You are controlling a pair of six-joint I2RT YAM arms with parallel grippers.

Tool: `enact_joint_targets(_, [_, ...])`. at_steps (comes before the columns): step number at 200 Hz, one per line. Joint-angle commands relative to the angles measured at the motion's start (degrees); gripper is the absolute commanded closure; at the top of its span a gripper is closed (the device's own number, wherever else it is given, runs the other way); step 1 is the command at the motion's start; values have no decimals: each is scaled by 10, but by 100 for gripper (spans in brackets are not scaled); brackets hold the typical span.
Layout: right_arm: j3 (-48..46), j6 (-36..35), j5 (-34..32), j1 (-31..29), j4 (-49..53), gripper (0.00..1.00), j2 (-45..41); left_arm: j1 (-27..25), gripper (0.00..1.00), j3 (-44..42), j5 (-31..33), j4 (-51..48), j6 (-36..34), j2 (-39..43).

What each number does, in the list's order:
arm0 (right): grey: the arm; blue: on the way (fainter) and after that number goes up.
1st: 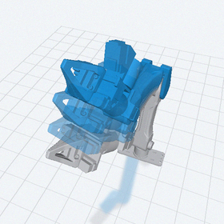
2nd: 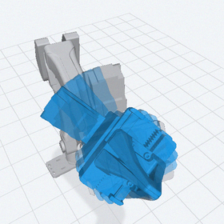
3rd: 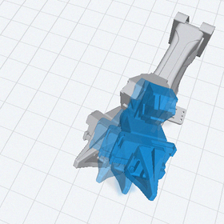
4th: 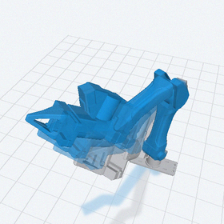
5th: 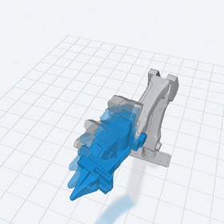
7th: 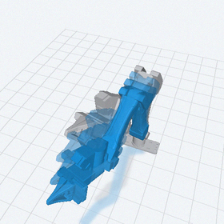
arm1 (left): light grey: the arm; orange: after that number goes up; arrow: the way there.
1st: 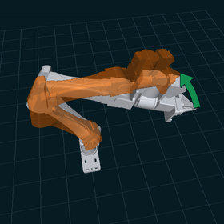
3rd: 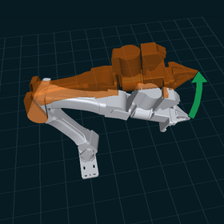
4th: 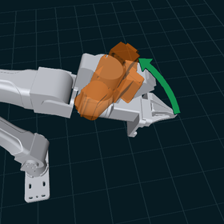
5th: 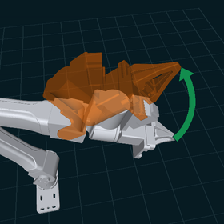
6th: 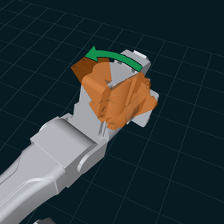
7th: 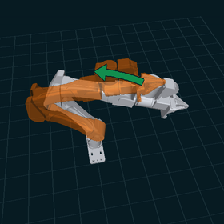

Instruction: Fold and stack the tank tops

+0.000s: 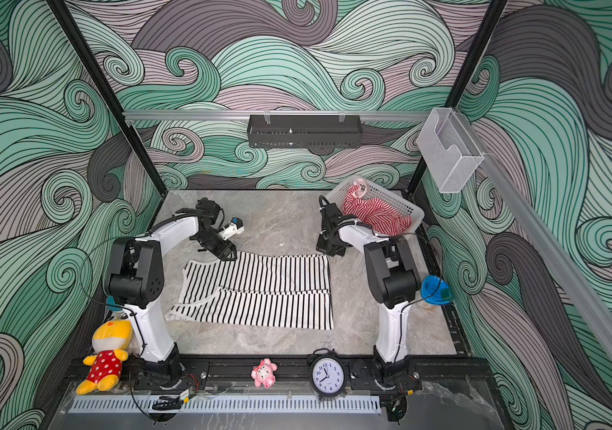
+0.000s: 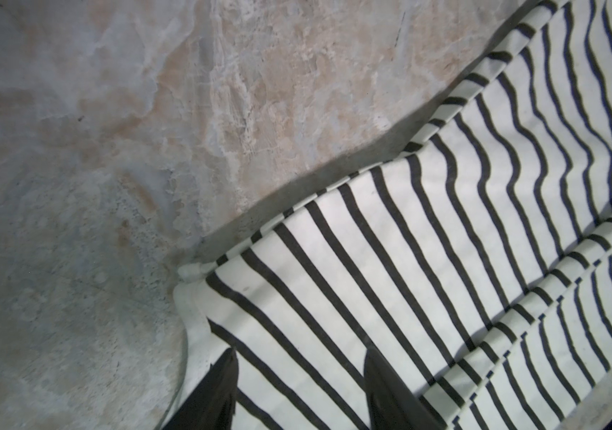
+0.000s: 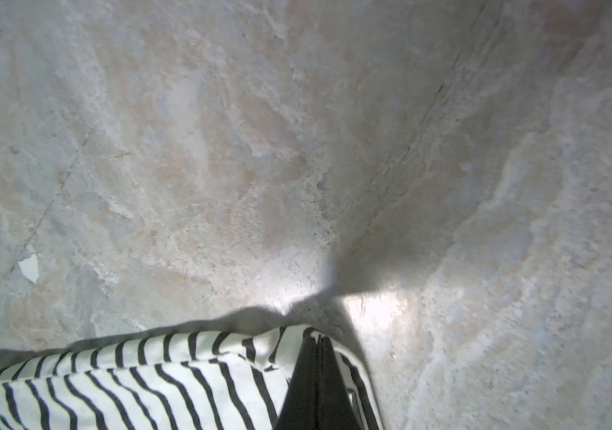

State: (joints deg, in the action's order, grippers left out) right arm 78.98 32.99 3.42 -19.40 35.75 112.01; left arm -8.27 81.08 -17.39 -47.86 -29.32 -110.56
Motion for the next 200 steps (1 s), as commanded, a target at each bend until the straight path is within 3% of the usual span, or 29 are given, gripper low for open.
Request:
enact_joint_targets(1, [-16, 3, -6, -14, 1, 100, -48, -3, 43, 6, 8, 6, 1, 9])
enact_joint_targets(70, [-49, 13, -11, -32, -6, 100, -88, -4, 43, 47, 42, 23, 11, -43])
enact_joint_targets(100, [-63, 17, -10, -34, -11, 100, -99, -5, 52, 77, 54, 10, 7, -70])
enact_joint_targets(144, [-79, 17, -16, -34, -7, 100, -127, -4, 53, 86, 61, 12, -1, -89])
enact_joint_targets(200, [-83, 20, -20, -34, -5, 100, -133, -4, 67, 90, 61, 4, -10, -105])
